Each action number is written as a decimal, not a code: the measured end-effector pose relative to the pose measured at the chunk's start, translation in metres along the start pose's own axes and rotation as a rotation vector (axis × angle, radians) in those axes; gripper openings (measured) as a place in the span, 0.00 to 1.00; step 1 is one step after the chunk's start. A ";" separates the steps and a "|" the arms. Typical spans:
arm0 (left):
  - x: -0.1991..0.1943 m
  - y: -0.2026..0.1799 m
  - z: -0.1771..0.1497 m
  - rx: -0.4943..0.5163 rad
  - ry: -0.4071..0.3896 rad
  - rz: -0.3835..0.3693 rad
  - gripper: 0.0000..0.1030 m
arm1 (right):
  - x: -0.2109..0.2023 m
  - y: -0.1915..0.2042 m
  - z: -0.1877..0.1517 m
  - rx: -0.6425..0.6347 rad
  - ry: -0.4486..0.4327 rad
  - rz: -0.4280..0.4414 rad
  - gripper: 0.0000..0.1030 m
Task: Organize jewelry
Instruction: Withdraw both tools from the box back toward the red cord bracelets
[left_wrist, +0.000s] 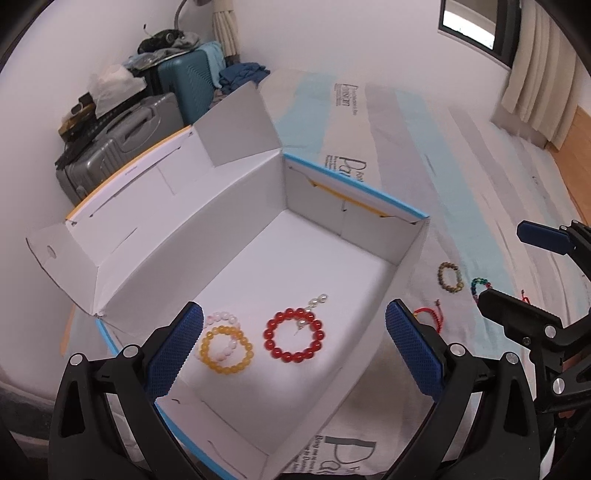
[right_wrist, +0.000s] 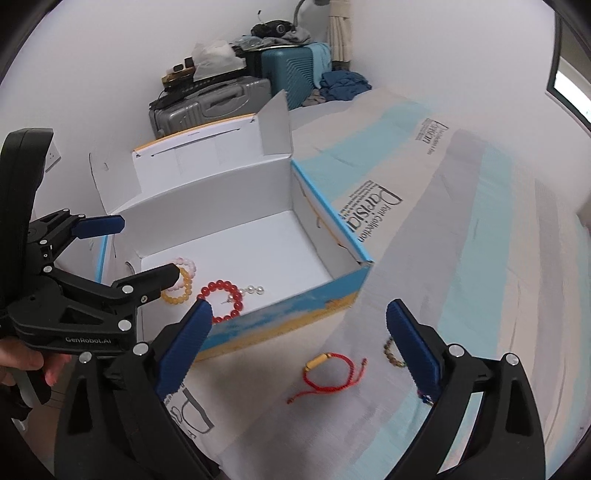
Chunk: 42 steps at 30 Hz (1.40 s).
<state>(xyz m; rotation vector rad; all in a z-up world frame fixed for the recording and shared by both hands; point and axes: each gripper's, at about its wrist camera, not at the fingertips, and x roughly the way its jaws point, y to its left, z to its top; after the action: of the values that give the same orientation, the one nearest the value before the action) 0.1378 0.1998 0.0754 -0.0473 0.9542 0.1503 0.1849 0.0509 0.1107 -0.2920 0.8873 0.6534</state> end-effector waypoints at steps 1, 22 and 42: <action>0.000 -0.003 0.000 0.005 -0.001 -0.001 0.94 | -0.003 -0.003 -0.002 0.005 -0.003 -0.002 0.93; -0.016 -0.107 0.013 0.095 -0.068 -0.092 0.94 | -0.072 -0.103 -0.056 0.171 -0.078 -0.128 0.93; 0.048 -0.190 0.002 0.204 0.001 -0.176 0.94 | -0.060 -0.201 -0.135 0.337 -0.006 -0.213 0.93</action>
<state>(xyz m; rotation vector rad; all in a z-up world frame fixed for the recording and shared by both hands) 0.1954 0.0173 0.0321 0.0570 0.9571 -0.1093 0.2017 -0.1948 0.0710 -0.0790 0.9295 0.3000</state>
